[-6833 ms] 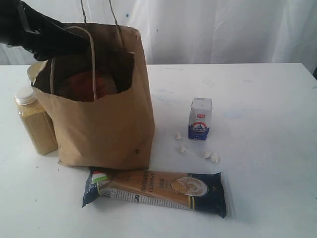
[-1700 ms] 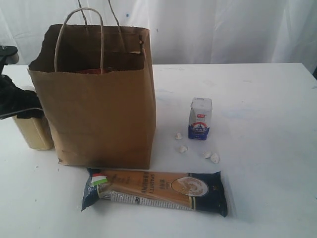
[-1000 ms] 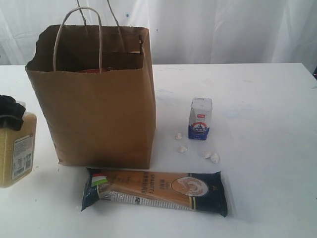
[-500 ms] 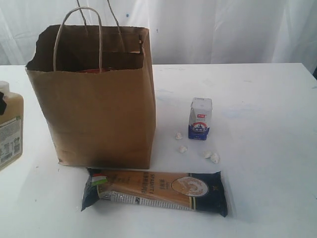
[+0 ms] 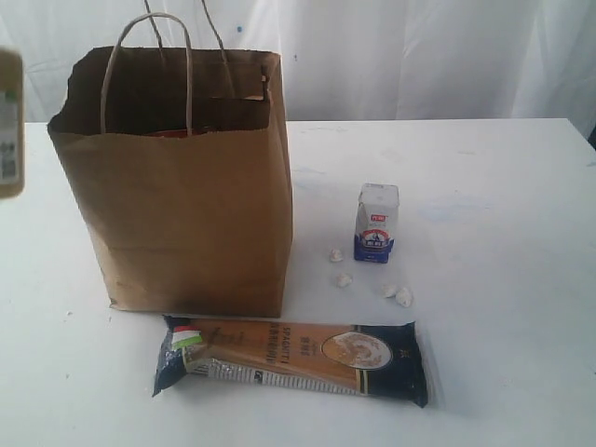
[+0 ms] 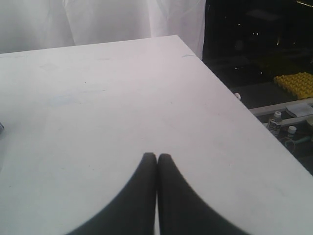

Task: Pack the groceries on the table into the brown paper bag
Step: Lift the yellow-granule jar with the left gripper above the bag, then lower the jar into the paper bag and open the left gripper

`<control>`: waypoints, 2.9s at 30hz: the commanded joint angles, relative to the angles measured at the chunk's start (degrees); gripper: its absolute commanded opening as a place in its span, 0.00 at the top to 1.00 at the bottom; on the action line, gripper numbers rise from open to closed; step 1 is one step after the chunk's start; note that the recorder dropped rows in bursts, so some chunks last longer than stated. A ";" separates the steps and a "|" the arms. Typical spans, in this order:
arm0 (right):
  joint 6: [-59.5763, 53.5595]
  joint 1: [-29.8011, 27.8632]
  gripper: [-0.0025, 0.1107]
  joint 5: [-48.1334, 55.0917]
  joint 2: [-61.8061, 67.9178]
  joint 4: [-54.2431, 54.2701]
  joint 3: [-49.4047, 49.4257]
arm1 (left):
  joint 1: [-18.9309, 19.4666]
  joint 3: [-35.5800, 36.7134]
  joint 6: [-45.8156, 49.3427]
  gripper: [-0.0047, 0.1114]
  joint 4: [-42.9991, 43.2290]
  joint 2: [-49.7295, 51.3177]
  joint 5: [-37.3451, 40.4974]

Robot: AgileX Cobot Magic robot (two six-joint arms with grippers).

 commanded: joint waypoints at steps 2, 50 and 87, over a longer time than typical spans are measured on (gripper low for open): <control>0.21 -0.28 0.98 -0.27 -0.18 -0.24 0.01 | -0.23 -6.04 6.31 0.96 -21.17 -1.14 -13.84; 0.21 -0.28 0.98 -0.37 -0.18 -0.24 0.01 | -0.23 -12.22 72.03 0.96 -67.86 17.91 -12.81; 0.21 -0.28 0.98 -0.37 -0.18 -0.24 0.01 | -0.28 -13.41 66.96 0.96 -51.45 23.75 0.77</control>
